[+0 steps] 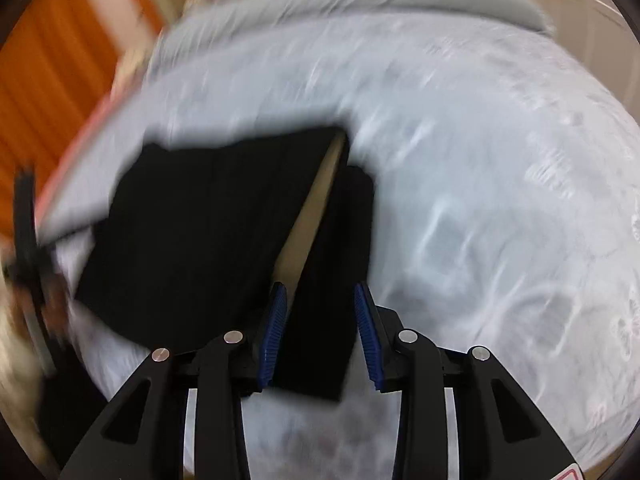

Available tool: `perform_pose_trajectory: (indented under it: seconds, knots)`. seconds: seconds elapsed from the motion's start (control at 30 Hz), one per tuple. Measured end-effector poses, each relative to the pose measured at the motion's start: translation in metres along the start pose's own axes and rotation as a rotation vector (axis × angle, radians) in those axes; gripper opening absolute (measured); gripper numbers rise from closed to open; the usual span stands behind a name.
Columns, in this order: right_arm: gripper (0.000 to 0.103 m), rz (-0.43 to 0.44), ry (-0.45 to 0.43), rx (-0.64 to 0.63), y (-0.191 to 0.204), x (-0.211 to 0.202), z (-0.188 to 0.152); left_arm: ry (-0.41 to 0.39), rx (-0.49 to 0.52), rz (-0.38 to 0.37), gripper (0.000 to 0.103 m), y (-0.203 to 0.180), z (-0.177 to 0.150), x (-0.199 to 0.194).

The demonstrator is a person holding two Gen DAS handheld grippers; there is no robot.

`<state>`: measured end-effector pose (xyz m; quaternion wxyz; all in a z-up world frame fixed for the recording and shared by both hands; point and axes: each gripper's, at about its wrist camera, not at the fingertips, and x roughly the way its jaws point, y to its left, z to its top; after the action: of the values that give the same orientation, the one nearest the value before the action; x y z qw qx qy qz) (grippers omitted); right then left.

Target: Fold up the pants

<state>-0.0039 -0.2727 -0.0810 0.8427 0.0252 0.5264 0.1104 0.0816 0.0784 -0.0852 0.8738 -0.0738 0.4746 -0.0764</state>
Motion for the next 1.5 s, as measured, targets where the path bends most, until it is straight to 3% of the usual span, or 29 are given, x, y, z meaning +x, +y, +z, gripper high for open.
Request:
perform_pose_trajectory:
  seconds: [0.07, 0.17, 0.23, 0.37, 0.43, 0.6, 0.7, 0.77, 0.87, 0.93, 1.0, 1.13, 1.3, 1.37, 1.43, 1.5]
  knots:
    - [0.032, -0.041, 0.035, -0.143, 0.013, -0.011, -0.013, -0.003, -0.001, 0.006, 0.098, -0.001, 0.000, -0.001]
    - [0.032, -0.124, 0.172, -0.223, 0.000, -0.007, -0.040, -0.005, 0.013, 0.004, 0.098, 0.000, -0.001, -0.003]
    - [0.032, -0.127, 0.157, -0.153, -0.009, -0.007, -0.038, -0.005, 0.014, 0.005, 0.098, 0.003, -0.002, -0.002]
    - [0.032, 0.069, -0.063, 0.047, -0.033, -0.048, -0.017, 0.011, -0.025, -0.022, 0.098, 0.008, -0.001, -0.001]
    - [0.034, 0.104, -0.063, 0.116, -0.043, -0.043, -0.012, 0.007, -0.028, -0.024, 0.098, 0.007, 0.000, -0.002]
    - [0.033, 0.040, 0.108, 0.079, -0.034, 0.010, -0.010, -0.008, -0.007, -0.054, 0.098, 0.004, 0.000, -0.007]
    - [0.037, 0.052, 0.081, 0.149, -0.052, -0.008, -0.011, -0.009, 0.000, -0.068, 0.098, 0.006, 0.001, -0.013]
    - [0.040, 0.080, 0.025, 0.236, -0.064, -0.019, -0.007, -0.035, -0.014, -0.070, 0.098, 0.013, 0.002, -0.022]
    - [0.041, 0.106, -0.093, 0.260, -0.059, -0.029, 0.007, -0.041, -0.037, -0.087, 0.098, 0.020, 0.002, -0.026]
    - [0.041, 0.049, -0.039, 0.219, -0.052, -0.004, 0.022, -0.034, -0.041, -0.086, 0.098, 0.021, 0.001, -0.025]
    - [0.041, -0.072, 0.029, 0.156, -0.050, 0.035, 0.032, -0.027, -0.029, -0.089, 0.098, 0.017, 0.000, -0.024]
    - [0.046, -0.081, -0.088, 0.290, -0.064, -0.004, 0.038, -0.060, 0.044, -0.037, 0.098, 0.006, -0.004, -0.029]
    - [0.078, 0.195, -0.050, 0.379, -0.054, -0.012, 0.015, -0.053, 0.103, -0.004, 0.098, 0.002, -0.009, -0.032]
    - [0.078, 0.221, -0.018, 0.347, -0.035, -0.007, 0.008, -0.027, 0.102, -0.028, 0.098, 0.004, -0.013, -0.033]
    - [0.086, 0.167, 0.005, 0.275, -0.013, 0.000, 0.004, 0.007, 0.098, -0.066, 0.098, 0.004, -0.018, -0.032]
    - [0.087, 0.031, 0.039, 0.196, 0.000, 0.012, 0.002, 0.052, 0.091, -0.120, 0.098, 0.003, -0.025, -0.028]
